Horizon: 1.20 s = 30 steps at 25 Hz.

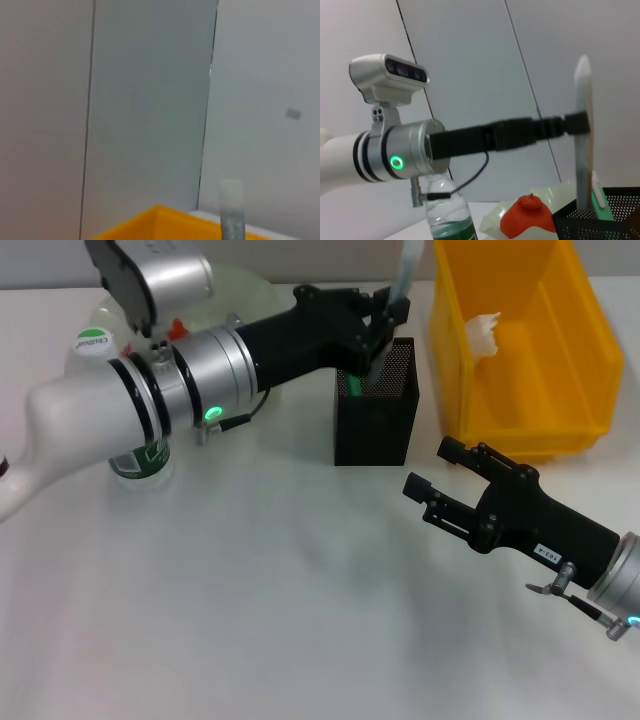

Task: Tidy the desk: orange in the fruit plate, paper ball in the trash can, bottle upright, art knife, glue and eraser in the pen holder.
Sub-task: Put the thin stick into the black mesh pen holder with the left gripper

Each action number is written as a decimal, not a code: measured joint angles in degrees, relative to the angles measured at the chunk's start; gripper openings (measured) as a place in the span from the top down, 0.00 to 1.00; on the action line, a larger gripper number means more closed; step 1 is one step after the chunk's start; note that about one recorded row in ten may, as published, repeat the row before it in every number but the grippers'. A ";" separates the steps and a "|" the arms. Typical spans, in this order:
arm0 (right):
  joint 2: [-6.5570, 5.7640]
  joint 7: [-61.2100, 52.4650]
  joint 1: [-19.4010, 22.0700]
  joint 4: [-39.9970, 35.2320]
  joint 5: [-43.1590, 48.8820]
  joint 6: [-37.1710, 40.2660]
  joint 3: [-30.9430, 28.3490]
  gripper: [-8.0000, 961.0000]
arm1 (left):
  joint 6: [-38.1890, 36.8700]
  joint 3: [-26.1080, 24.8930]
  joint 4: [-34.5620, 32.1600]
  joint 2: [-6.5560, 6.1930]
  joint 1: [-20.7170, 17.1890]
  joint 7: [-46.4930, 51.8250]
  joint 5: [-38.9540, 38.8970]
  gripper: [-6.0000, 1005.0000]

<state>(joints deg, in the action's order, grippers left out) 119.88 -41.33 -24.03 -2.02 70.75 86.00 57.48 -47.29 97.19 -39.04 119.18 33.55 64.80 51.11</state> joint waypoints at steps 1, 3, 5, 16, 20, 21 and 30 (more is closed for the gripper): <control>0.00 0.00 0.00 0.00 0.00 0.00 0.00 0.22 | 0.00 0.00 0.00 0.00 0.00 0.00 0.00 0.85; 0.00 0.00 -0.07 0.00 0.00 0.00 -0.01 0.22 | 1.19 0.70 0.20 0.00 0.27 -0.01 -0.02 0.85; 0.00 -0.03 -0.09 0.00 0.00 0.02 -0.05 0.22 | 2.45 1.02 0.27 0.00 0.44 -0.03 -0.06 0.85; 0.00 -0.07 -0.16 0.00 0.00 0.01 -0.09 0.22 | 2.63 1.17 0.74 0.00 0.53 -0.08 0.33 0.83; 0.00 -0.11 -0.21 0.00 0.00 0.03 -0.09 0.22 | 2.65 1.20 0.90 0.00 0.56 -0.10 0.38 0.83; 0.00 -0.11 -0.21 0.00 0.00 0.03 -0.09 0.22 | 2.65 1.20 0.90 0.00 0.56 -0.10 0.38 0.82; 0.00 -0.38 -0.05 0.00 0.00 0.19 0.08 0.22 | 2.64 1.09 1.07 0.00 0.33 0.20 0.01 0.82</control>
<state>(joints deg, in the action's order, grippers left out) 119.88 -41.71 -24.08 -2.02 70.75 86.18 57.56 -44.65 98.28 -37.97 119.18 33.88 65.00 51.12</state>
